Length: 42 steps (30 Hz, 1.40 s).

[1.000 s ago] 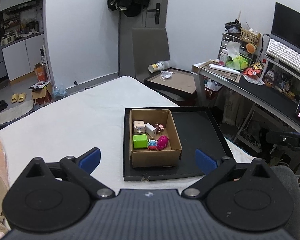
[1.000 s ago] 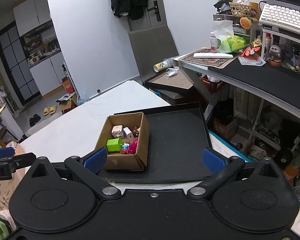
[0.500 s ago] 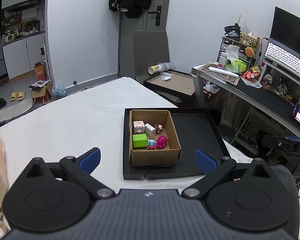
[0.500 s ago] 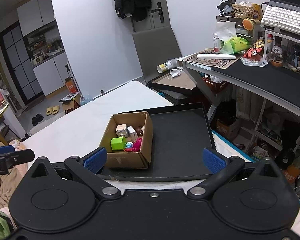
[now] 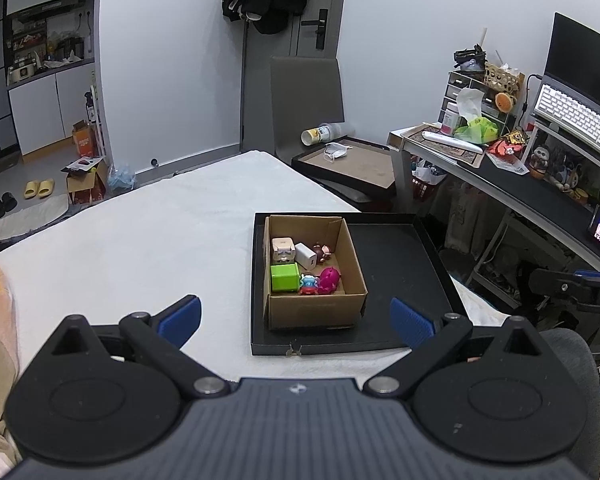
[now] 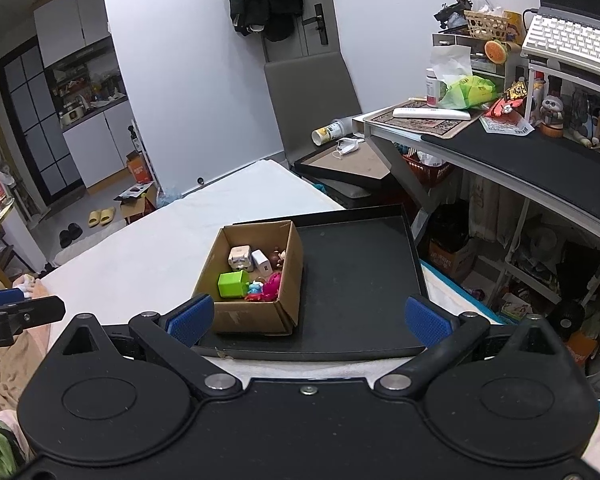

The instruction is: Organize rigid objects

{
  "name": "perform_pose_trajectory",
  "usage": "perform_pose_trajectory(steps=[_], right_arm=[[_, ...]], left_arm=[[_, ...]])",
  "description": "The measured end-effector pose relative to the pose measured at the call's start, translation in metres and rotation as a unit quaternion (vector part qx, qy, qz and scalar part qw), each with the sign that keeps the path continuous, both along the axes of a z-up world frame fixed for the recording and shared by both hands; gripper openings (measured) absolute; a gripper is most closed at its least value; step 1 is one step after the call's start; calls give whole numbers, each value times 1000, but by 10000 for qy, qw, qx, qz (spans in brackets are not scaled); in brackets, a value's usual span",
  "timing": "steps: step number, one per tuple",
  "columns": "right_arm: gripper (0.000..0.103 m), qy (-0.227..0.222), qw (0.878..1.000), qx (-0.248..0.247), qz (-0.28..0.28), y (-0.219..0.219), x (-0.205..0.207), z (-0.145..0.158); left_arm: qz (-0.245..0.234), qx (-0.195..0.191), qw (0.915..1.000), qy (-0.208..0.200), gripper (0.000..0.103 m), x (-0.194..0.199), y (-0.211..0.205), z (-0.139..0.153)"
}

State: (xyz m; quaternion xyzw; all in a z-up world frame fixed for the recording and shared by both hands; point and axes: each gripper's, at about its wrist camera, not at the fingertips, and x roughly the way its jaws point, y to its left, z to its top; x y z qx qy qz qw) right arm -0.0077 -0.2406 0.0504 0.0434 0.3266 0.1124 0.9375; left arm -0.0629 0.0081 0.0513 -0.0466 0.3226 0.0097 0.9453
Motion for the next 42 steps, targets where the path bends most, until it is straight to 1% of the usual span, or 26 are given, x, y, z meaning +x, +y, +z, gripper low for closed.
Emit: perform_pose_trajectory(steps=[29,42], right_arm=[[103,35,10000,-58,-12,3,1,-5],[103,65,9999,-110,-30,4,1,-9]], left_arm=[[36,13,10000,78,100,1,3,-3],[-18,28,10000,77,100,1,1,-7]])
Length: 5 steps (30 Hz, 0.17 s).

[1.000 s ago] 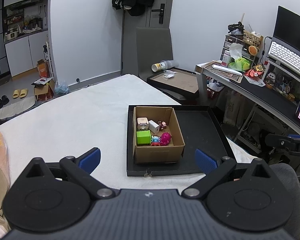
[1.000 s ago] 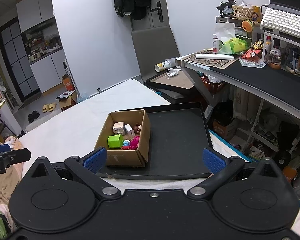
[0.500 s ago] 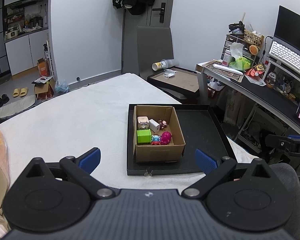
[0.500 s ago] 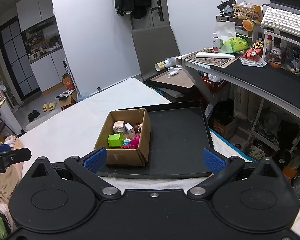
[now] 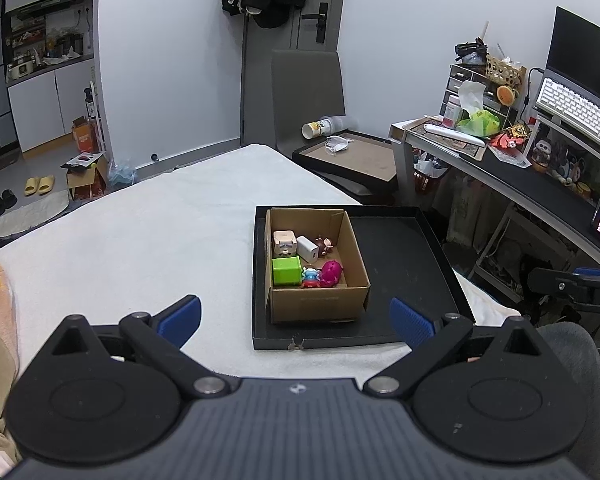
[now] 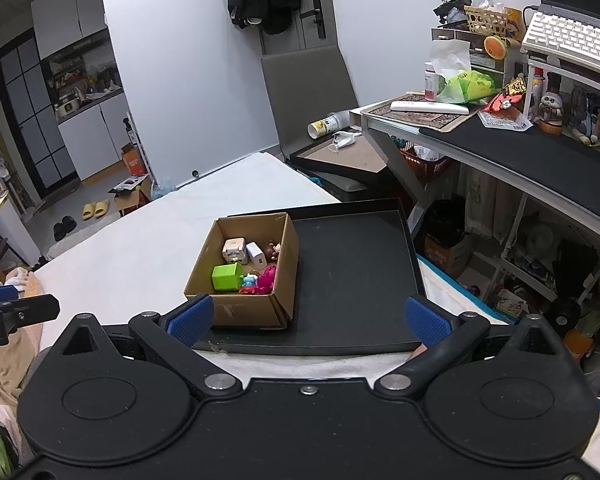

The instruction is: Organize rigid objects

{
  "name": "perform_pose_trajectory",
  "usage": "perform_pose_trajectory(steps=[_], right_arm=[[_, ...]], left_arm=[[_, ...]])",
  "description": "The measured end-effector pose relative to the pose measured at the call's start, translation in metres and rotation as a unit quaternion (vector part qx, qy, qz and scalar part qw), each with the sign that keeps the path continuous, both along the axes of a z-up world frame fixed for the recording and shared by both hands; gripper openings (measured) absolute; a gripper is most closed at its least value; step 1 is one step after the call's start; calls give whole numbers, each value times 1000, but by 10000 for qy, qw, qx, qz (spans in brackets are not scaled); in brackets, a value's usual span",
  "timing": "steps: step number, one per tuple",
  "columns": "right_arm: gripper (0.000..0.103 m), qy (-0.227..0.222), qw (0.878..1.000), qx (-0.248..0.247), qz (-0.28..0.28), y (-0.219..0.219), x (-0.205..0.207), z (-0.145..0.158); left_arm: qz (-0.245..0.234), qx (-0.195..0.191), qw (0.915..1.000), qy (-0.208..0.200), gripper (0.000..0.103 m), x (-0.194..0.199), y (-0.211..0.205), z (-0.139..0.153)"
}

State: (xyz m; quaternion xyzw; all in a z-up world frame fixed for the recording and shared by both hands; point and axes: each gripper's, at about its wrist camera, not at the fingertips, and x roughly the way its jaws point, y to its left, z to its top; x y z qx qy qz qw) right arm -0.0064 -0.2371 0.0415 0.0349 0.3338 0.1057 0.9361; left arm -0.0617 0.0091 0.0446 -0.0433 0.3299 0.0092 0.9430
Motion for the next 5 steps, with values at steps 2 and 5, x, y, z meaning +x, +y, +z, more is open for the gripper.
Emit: perform_pose_trajectory(steps=[2,5], right_arm=[[103,6,10000,-3,5,0,0,0],[103,10,10000,-26,26,1,2,-1]], left_arm=[[-36,16,10000,-16,100,0,-2,0],[-57,60,10000,-29,100,1,-3,0]])
